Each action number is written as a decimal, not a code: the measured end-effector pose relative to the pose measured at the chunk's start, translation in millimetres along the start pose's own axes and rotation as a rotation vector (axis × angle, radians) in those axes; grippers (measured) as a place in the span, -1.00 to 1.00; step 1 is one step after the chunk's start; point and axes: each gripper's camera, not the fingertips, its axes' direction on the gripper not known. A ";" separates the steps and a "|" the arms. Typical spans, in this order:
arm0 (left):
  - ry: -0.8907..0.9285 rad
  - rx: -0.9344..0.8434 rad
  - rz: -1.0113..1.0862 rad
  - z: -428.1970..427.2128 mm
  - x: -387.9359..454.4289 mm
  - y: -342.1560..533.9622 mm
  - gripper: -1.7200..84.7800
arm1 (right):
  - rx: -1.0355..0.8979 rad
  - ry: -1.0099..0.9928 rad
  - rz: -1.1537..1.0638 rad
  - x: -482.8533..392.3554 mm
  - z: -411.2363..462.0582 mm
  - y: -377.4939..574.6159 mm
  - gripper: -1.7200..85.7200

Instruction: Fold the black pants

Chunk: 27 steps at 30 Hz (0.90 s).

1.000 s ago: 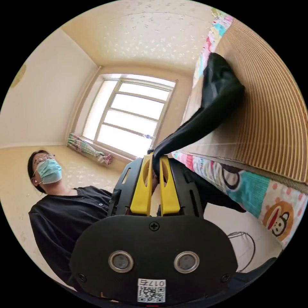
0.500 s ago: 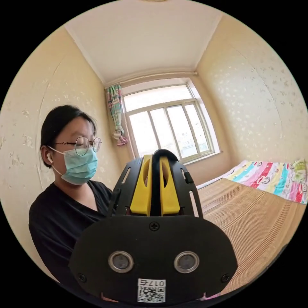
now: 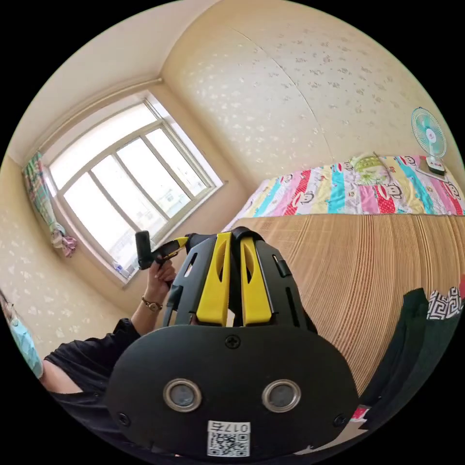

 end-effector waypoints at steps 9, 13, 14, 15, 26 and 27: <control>0.071 -0.403 -0.131 112.4 13.0 327.7 -0.88 | -0.328 -0.209 0.291 80.9 66.0 246.8 -0.90; 0.078 -0.405 -0.403 116.2 -25.8 409.9 -0.85 | -0.334 -0.088 0.465 104.6 63.6 296.4 -0.81; 0.104 -0.349 -0.481 105.6 -38.6 423.0 -0.82 | -0.303 -0.083 0.472 106.5 60.3 293.7 -0.79; 0.119 -0.282 -0.519 92.2 -45.8 428.6 -0.82 | -0.249 -0.074 0.457 108.6 57.0 282.2 -0.76; 0.005 -0.015 -0.542 -35.5 -71.2 392.5 -0.88 | -0.590 0.018 0.251 118.5 253.8 142.2 -0.66; 0.002 0.030 -0.554 -48.6 -72.3 401.9 -0.90 | -0.595 0.012 0.221 108.8 268.7 130.3 -0.67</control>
